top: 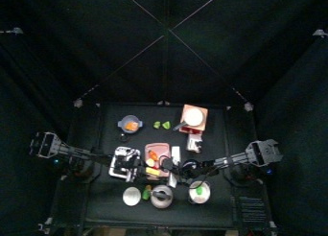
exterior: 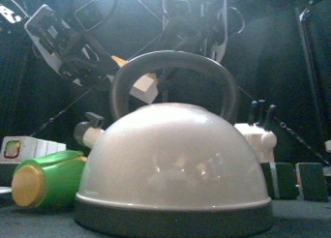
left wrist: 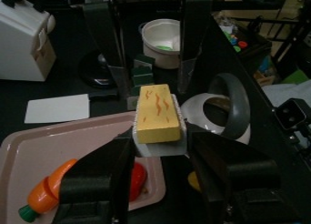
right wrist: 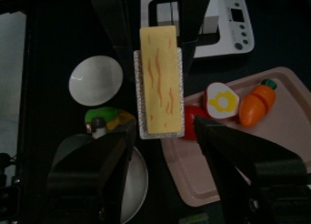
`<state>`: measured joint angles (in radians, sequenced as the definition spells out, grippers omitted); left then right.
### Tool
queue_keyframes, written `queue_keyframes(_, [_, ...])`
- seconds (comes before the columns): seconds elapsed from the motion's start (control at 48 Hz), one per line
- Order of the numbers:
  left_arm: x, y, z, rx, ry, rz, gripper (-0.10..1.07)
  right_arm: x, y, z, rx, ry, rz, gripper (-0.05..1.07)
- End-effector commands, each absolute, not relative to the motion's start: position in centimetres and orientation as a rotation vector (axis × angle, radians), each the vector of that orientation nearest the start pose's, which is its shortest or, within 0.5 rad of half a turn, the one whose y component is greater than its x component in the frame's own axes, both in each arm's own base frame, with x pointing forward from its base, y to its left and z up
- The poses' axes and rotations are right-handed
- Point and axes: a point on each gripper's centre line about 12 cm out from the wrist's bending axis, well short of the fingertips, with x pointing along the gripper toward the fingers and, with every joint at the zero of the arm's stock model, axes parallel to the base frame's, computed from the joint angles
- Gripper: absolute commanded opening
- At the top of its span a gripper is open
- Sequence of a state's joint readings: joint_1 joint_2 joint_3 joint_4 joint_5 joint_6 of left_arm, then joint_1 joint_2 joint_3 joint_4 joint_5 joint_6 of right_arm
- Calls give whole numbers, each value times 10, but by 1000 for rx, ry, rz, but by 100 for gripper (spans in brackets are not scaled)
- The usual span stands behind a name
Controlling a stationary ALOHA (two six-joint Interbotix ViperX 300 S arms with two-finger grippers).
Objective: Place egg sushi on small plate
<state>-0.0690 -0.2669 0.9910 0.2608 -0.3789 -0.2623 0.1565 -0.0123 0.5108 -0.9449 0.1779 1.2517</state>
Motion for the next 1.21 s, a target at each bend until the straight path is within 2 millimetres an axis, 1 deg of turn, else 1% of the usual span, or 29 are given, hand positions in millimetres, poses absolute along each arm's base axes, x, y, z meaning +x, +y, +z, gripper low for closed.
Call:
queue_keyframes(0.0, [312, -33, 202, -21, 326, -160, 65, 409, 52, 240, 224, 540, -62, 87])
queue_keyframes(0.062, [309, -32, 202, -21, 331, -157, 65, 407, 53, 241, 223, 537, -57, 87])
queue_keyframes(0.188, [293, -35, 202, -21, 341, -168, 65, 402, 57, 244, 218, 534, -45, 87])
queue_keyframes(0.292, [271, -50, 199, -31, 347, -219, 66, 397, 56, 240, 221, 546, -48, 87])
queue_keyframes(0.438, [243, -79, 196, -17, 348, -338, 66, 393, 54, 235, 229, 559, -54, 87])
queue_keyframes(0.604, [225, -100, 176, 15, 428, -435, 66, 393, 55, 231, 245, 572, -58, 87])
queue_keyframes(0.688, [223, -108, 169, 25, 456, -465, 66, 393, 55, 229, 245, 577, -59, 87])
queue_keyframes(0.792, [225, -114, 159, 33, 495, -479, 66, 394, 55, 228, 245, 578, -61, 87])
queue_keyframes(0.938, [233, -124, 136, 35, 583, -485, 66, 393, 55, 227, 246, 582, -60, 87])
queue_keyframes(1.042, [240, -129, 123, 43, 630, -482, 66, 394, 55, 227, 251, 581, -62, 87])
queue_keyframes(1.188, [245, -137, 116, 50, 652, -499, 66, 394, 55, 227, 252, 582, -63, 87])
